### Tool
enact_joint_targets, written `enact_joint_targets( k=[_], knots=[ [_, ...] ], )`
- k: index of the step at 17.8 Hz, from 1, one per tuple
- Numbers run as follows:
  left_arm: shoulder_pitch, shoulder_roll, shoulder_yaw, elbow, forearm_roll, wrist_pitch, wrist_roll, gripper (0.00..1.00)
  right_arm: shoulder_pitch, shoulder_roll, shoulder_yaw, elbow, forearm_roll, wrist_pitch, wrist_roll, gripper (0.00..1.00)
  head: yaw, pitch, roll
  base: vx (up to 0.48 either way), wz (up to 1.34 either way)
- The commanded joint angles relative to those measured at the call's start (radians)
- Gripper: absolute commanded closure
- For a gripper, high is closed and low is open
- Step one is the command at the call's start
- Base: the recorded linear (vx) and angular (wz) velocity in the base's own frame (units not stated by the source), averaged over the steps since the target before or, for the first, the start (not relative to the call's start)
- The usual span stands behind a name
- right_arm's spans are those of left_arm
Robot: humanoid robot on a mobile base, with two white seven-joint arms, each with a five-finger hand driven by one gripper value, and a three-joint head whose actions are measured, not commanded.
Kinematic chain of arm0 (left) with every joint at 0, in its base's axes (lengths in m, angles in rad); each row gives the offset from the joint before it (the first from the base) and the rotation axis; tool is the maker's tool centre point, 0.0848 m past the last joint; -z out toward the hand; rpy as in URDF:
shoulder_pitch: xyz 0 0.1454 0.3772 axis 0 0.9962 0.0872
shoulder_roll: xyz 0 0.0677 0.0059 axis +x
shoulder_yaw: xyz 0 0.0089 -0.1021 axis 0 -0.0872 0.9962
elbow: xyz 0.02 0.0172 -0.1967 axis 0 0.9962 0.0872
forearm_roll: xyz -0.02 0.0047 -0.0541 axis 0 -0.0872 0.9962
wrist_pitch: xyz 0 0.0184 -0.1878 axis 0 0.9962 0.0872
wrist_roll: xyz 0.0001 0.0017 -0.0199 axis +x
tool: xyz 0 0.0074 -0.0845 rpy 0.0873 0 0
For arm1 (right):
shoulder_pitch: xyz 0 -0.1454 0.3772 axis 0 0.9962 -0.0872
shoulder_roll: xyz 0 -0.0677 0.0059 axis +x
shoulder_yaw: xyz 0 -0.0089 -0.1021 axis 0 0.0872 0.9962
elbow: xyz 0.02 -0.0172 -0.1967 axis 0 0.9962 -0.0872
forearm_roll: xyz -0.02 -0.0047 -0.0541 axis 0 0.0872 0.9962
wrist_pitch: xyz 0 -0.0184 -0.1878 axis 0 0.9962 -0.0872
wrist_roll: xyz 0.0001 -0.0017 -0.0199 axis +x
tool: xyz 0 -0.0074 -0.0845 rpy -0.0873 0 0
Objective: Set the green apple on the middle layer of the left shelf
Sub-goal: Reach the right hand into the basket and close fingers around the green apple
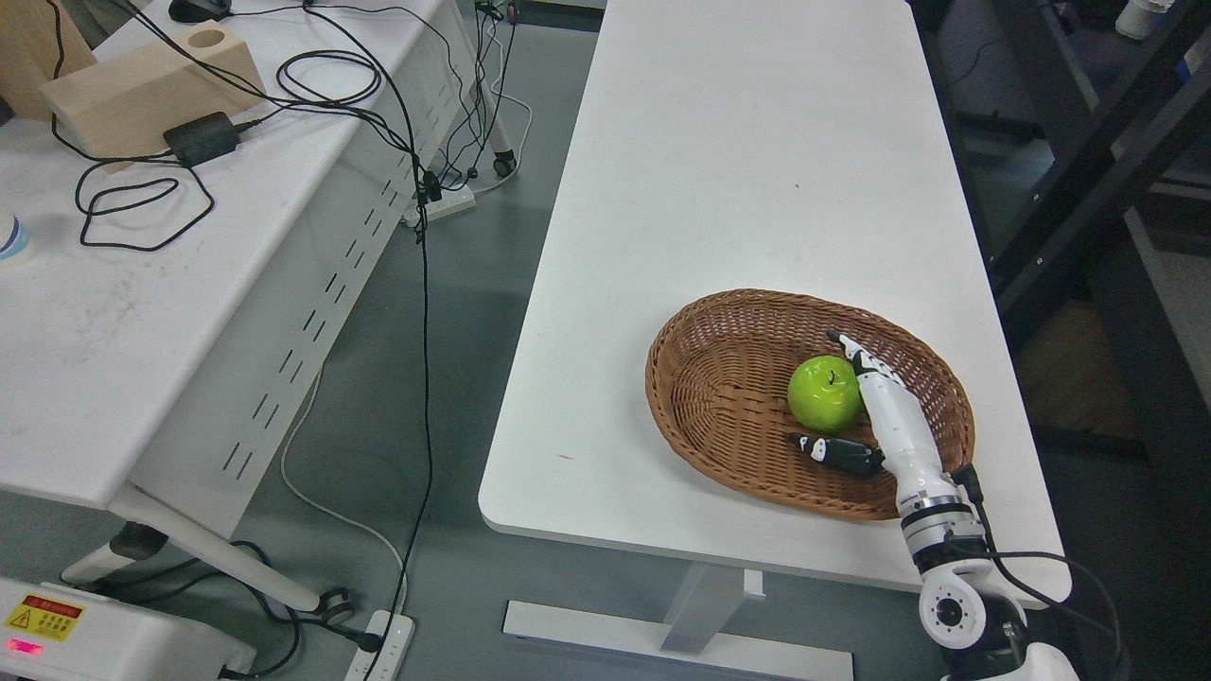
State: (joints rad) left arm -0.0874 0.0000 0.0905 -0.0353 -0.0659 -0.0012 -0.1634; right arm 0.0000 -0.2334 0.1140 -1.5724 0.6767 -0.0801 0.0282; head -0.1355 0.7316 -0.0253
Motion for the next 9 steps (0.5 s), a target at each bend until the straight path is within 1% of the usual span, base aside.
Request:
enact_joint_targets(
  k=[1, 3, 4, 5, 6, 7, 9],
  knots=[
    [0.000, 0.017, 0.000, 0.000, 0.000, 0.000, 0.001, 0.00, 0.006, -0.020, 0.029, 0.020, -0.003, -0.021, -0.001, 0.02, 0.0000, 0.000, 0.000, 0.000, 0.00],
    [0.000, 0.017, 0.000, 0.000, 0.000, 0.000, 0.001, 0.00, -0.003, -0.009, 0.029, 0.020, -0.003, -0.027, -0.008, 0.03, 0.0000, 0.000, 0.000, 0.000, 0.00],
    [0.000, 0.017, 0.000, 0.000, 0.000, 0.000, -0.001, 0.00, -0.006, 0.000, 0.029, 0.018, -0.003, -0.026, -0.016, 0.08, 0.0000, 0.000, 0.000, 0.000, 0.00],
    [0.000, 0.017, 0.000, 0.000, 0.000, 0.000, 0.001, 0.00, -0.009, 0.014, 0.029, 0.020, 0.000, -0.024, -0.031, 0.18, 0.0000, 0.000, 0.000, 0.000, 0.00],
    [0.000, 0.017, 0.000, 0.000, 0.000, 0.000, -0.001, 0.00, -0.009, 0.028, 0.027, 0.018, -0.002, -0.023, -0.059, 0.25, 0.0000, 0.000, 0.000, 0.000, 0.00],
    [0.000, 0.017, 0.000, 0.000, 0.000, 0.000, 0.001, 0.00, -0.009, 0.029, 0.027, 0.018, -0.002, -0.023, -0.079, 0.30, 0.0000, 0.000, 0.000, 0.000, 0.00],
    [0.000, 0.017, 0.000, 0.000, 0.000, 0.000, 0.001, 0.00, -0.008, 0.029, 0.027, 0.018, 0.000, -0.024, -0.086, 0.49, 0.0000, 0.000, 0.000, 0.000, 0.00]
  ],
)
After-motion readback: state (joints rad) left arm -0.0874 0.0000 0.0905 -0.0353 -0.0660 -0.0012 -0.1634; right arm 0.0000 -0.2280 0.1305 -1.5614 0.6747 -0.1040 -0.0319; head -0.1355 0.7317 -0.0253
